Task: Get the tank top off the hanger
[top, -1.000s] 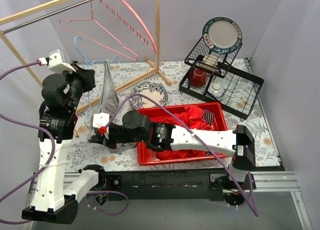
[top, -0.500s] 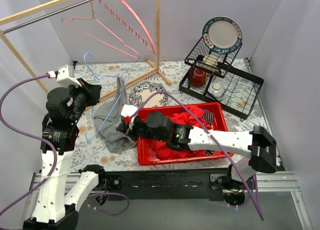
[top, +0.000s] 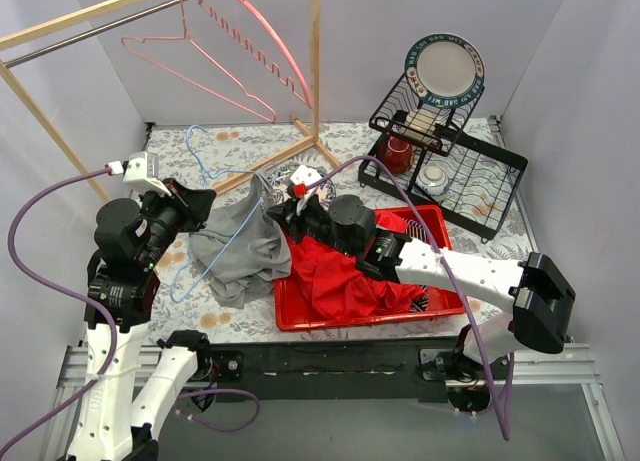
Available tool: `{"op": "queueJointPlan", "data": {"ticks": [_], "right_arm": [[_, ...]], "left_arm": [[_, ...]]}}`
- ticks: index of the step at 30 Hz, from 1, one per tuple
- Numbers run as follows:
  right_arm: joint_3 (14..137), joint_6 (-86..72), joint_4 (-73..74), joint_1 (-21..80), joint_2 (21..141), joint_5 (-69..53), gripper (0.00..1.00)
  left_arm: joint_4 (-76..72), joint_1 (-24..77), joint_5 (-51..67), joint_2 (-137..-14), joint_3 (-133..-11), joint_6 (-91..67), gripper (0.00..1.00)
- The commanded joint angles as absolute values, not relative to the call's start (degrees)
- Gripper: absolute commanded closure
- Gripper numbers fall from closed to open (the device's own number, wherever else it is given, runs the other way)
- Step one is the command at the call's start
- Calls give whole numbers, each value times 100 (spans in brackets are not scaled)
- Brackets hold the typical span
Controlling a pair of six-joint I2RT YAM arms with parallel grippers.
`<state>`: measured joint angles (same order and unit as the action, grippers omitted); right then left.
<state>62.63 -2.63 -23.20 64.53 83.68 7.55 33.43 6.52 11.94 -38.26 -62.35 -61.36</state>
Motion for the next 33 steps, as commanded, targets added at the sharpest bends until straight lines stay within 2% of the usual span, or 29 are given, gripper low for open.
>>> {"op": "queueJointPlan", "data": {"ticks": [1, 2, 3, 9, 10, 19, 26, 29, 30, 31, 33], "right_arm": [[6118, -361, -2760, 6302, 8244, 818, 75], [6082, -291, -2768, 6293, 8227, 817, 65], [6030, -255, -2812, 6267, 8174, 774, 47], [5924, -273, -2847, 5828, 8235, 212, 20], [5898, -264, -2917, 5810, 8253, 141, 18], [6020, -808, -3990, 5423, 9131, -369, 18], [6266, -1326, -4360, 5423, 9703, -246, 20], [6476, -1406, -4386, 5423, 9974, -246, 30], [6547, -1441, -4394, 5423, 10036, -290, 42], [6609, -1468, -4429, 5423, 10098, -342, 46], [6767, -1590, -4640, 5414, 10274, -553, 51]], "left_arm": [[3164, 694, 1441, -3806, -6328, -6082, 100], [3181, 694, 1459, -3806, -6354, -6099, 100], [3199, 703, 1450, -3788, -6389, -6117, 100], [3287, 721, 1503, -3788, -6512, -6179, 100], [3278, 729, 1503, -3779, -6521, -6170, 100], [3340, 773, 1529, -3893, -6732, -6231, 100], [3384, 817, 1354, -3981, -6934, -6170, 100], [3393, 809, 1284, -3964, -6978, -6196, 100], [3384, 817, 1266, -3973, -7005, -6214, 100], [3375, 817, 1240, -3964, -7005, -6214, 100], [3384, 817, 1152, -3973, -7048, -6258, 100]]}}
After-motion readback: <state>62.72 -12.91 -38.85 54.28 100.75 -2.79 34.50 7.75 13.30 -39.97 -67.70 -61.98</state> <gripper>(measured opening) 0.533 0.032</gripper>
